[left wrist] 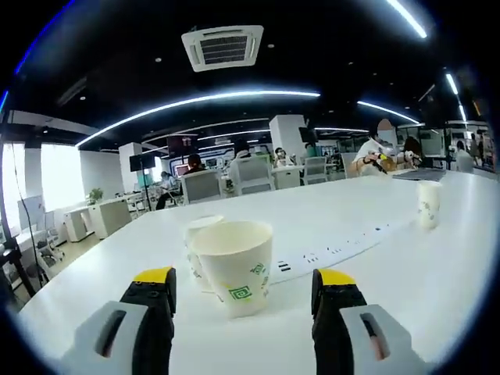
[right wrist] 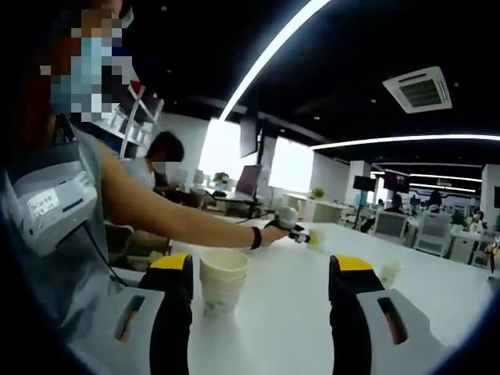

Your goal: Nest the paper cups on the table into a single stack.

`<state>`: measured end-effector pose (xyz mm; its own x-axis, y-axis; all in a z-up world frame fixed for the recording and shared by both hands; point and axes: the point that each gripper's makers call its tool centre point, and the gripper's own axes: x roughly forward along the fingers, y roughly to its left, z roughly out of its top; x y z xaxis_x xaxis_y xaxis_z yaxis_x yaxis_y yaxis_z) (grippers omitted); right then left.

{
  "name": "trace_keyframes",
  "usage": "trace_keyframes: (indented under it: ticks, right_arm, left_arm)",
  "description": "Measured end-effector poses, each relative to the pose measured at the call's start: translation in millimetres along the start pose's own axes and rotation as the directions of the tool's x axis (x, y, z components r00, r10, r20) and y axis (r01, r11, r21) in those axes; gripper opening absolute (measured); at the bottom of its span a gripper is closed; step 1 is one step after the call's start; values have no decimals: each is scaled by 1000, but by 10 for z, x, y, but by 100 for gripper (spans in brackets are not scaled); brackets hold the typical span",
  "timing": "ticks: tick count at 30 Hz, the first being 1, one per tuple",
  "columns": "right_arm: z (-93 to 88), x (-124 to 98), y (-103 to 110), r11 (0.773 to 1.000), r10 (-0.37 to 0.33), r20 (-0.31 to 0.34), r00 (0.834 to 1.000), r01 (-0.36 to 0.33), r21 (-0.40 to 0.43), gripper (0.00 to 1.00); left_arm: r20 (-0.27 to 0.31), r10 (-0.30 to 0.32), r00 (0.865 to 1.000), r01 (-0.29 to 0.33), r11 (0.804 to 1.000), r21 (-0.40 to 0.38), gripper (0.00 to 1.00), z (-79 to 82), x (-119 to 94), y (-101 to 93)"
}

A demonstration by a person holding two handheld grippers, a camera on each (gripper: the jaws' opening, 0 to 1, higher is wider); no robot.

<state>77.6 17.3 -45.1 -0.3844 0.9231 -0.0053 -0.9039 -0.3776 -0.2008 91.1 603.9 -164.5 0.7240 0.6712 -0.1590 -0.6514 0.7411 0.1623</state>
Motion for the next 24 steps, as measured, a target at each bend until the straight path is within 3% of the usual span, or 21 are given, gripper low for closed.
trace_keyframes:
  ticks: [4, 8, 13, 21, 23, 24]
  right_arm:
    - [3, -3, -4, 1000, -1, -1, 1000, 1, -2, 74]
    - [1, -4, -13, 1000, -3, -1, 1000, 3, -3, 73]
    - [-15, 22, 3, 1000, 3, -6, 1000, -3, -1, 73]
    - [2, -2, -7, 1000, -5, -6, 1000, 5, -9, 73]
    - [0, -10, -18, 1000, -9, -7, 1000, 9, -10, 73]
    - [-1, -14, -21, 1000, -10, -8, 1000, 10, -11, 73]
  left_arm:
    - [-7, 12, 1000, -12, 1000, -2, 75, -40, 7, 12]
    - [-35, 18, 999, -16, 999, 49, 74, -123, 19, -35]
    - [-29, 17, 999, -16, 1000, 13, 73, -98, 251, 56]
    - [-35, 29, 999, -30, 999, -26, 70, -161, 381, 84]
    - [-38, 32, 999, -33, 999, -16, 69, -154, 490, 137]
    - [-38, 27, 999, -28, 999, -15, 69, -135, 660, 199]
